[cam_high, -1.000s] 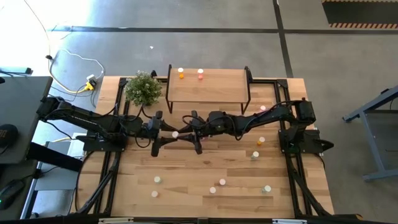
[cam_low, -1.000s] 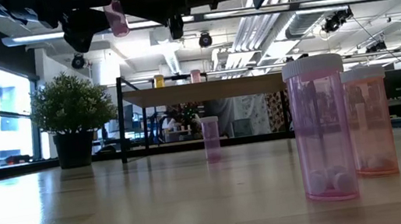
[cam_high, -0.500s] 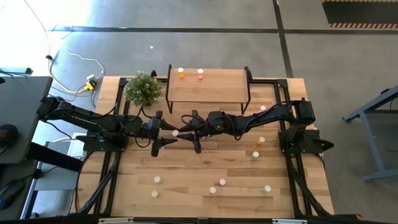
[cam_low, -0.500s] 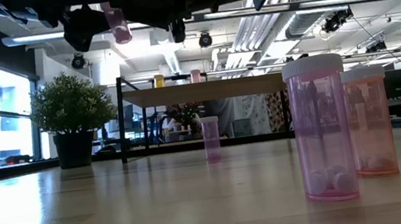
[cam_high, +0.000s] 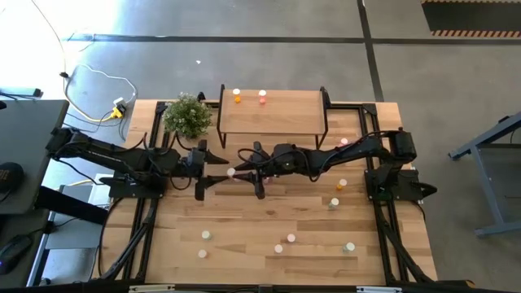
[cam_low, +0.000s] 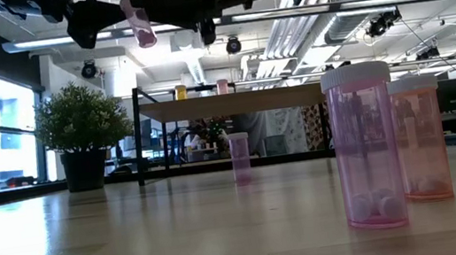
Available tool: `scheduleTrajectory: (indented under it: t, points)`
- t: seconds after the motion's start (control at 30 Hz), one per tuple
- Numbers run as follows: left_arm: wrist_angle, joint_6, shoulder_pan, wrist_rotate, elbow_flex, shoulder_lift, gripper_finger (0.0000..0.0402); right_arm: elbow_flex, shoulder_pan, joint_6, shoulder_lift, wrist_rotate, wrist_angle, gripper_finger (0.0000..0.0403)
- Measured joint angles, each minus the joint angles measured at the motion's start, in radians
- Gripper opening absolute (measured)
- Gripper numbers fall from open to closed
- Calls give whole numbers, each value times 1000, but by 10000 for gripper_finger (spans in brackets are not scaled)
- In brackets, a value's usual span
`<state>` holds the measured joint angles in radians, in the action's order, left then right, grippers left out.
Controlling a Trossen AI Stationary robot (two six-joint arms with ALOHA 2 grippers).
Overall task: Pick and place medicine bottles onto shelf by color
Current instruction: Put the bottom left purple pill bottle on the shelf
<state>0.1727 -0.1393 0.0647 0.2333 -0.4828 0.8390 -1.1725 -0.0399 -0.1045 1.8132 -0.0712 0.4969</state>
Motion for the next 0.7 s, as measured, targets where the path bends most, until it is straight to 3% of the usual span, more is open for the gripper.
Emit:
scheduleTrajectory:
  t: [0.43,0.7]
  points:
    - [-28,13,0,21,1,-49,239,1,27,45,-55,16,-43,92]
    - [-42,12,0,21,1,-55,239,1,28,128,-127,92,-117,92]
